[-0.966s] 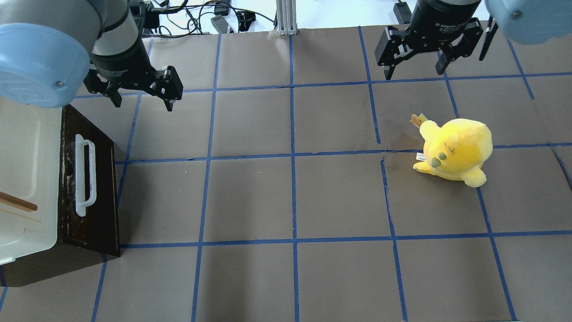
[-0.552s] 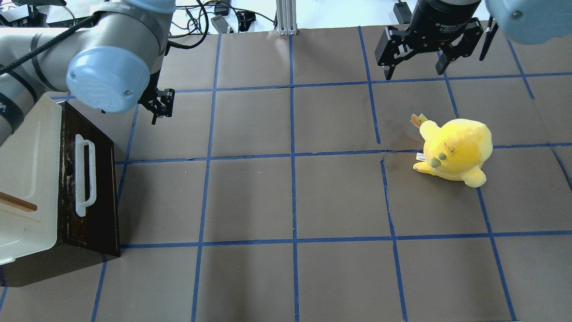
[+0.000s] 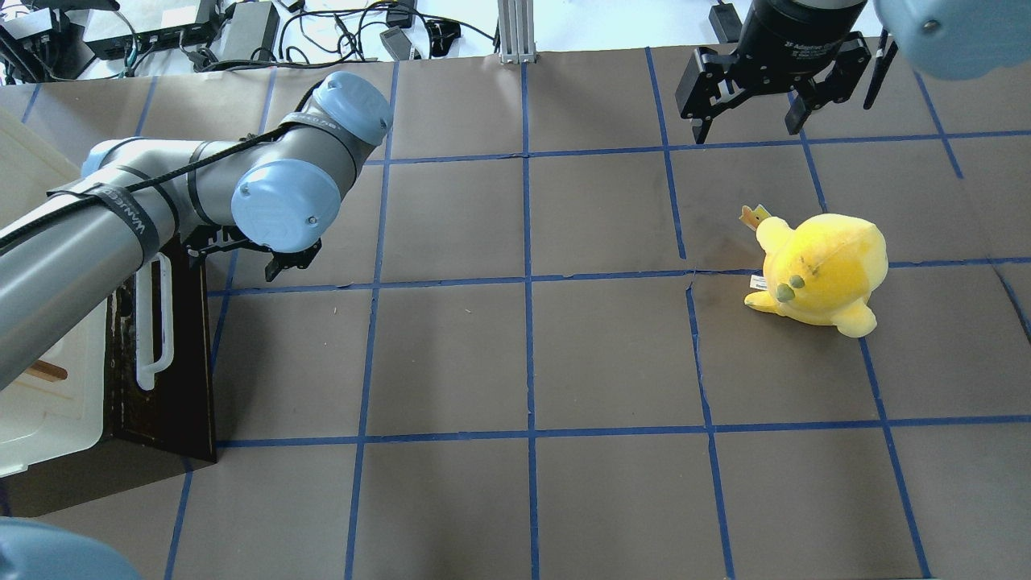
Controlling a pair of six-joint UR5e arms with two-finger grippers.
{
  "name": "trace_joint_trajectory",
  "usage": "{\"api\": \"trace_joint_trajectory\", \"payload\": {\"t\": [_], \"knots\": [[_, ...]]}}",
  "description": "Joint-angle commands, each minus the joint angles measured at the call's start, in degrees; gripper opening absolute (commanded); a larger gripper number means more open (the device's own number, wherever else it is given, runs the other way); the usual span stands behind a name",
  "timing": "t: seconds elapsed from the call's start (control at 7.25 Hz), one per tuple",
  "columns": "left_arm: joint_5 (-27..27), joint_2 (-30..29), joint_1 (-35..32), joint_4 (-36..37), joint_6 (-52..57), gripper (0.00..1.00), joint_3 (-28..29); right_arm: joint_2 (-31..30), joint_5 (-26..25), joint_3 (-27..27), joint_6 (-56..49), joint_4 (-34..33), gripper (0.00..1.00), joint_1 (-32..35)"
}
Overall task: Pull drawer sideways
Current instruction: 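Move the left gripper down to the white drawer handle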
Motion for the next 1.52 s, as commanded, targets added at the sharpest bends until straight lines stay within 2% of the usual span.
{"api": "trace_joint_trajectory", "payload": {"t": [0.0, 0.28, 0.69, 1.38], "knots": [[6.22, -3.42, 0.01, -5.27, -4.45, 1.00, -0.12, 0.00, 0.00, 0.00, 0.00, 0.00, 1.00, 0.00], [11.95, -4.31, 0.01, -12.12, -4.54, 1.00, -0.03, 0.00, 0.00, 0.00, -0.09, 0.00, 1.00, 0.00], [20.38, -5.36, 0.01, -15.30, -4.36, 1.00, -0.56, 0.00, 0.00, 0.00, 0.00, 0.00, 1.00, 0.00], [20.85, -5.28, 2.98, -15.49, -5.59, 1.00, -4.51, 0.00, 0.00, 0.00, 0.00, 0.00, 1.00, 0.00]]}}
